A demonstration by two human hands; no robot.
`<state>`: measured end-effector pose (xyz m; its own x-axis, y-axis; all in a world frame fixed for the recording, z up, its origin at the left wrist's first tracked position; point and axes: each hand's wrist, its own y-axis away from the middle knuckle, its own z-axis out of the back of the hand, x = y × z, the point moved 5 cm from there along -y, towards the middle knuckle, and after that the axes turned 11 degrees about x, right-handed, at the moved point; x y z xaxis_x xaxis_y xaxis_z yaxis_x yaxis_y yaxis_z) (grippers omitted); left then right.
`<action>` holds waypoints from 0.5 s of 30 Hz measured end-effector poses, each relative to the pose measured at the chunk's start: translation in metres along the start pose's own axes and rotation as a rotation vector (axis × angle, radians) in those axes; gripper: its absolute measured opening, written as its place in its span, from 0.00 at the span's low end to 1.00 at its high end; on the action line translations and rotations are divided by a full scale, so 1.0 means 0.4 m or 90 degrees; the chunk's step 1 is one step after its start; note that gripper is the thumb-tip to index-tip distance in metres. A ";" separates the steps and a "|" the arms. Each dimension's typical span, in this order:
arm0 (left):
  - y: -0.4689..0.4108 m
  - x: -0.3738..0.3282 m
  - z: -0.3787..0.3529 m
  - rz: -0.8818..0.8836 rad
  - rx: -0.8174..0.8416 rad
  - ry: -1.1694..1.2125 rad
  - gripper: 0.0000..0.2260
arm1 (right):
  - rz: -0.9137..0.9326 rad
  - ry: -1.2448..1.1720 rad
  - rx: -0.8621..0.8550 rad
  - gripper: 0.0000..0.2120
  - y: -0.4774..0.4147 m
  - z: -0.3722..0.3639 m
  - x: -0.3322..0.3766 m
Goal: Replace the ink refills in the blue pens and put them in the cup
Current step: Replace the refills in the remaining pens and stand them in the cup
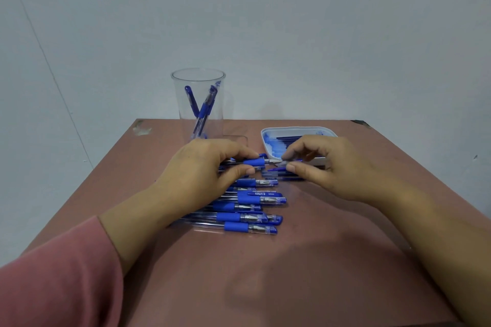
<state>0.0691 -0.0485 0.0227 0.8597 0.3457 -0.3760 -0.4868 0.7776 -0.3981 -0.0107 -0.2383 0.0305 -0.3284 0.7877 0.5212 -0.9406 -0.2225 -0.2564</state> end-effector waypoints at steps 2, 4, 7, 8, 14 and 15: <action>0.002 -0.003 -0.002 -0.002 -0.001 0.009 0.11 | 0.015 0.008 -0.022 0.11 -0.006 -0.014 0.010; 0.002 -0.005 -0.002 -0.003 -0.006 0.014 0.11 | 0.023 0.002 -0.044 0.12 -0.009 -0.025 0.016; 0.002 -0.002 0.003 0.000 -0.019 0.002 0.11 | 0.023 -0.003 -0.057 0.12 -0.009 -0.017 0.013; 0.002 0.001 0.005 0.004 -0.023 0.000 0.11 | 0.020 -0.011 -0.061 0.11 -0.007 -0.007 0.009; 0.002 0.001 0.003 0.002 -0.016 -0.009 0.12 | 0.020 -0.036 -0.087 0.07 0.004 0.020 0.006; 0.002 0.000 0.001 0.001 -0.010 -0.013 0.12 | 0.023 -0.042 -0.081 0.08 0.003 0.015 0.010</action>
<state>0.0687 -0.0477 0.0229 0.8619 0.3576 -0.3595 -0.4903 0.7685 -0.4110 -0.0136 -0.2389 0.0371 -0.3711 0.7402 0.5608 -0.9108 -0.1724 -0.3752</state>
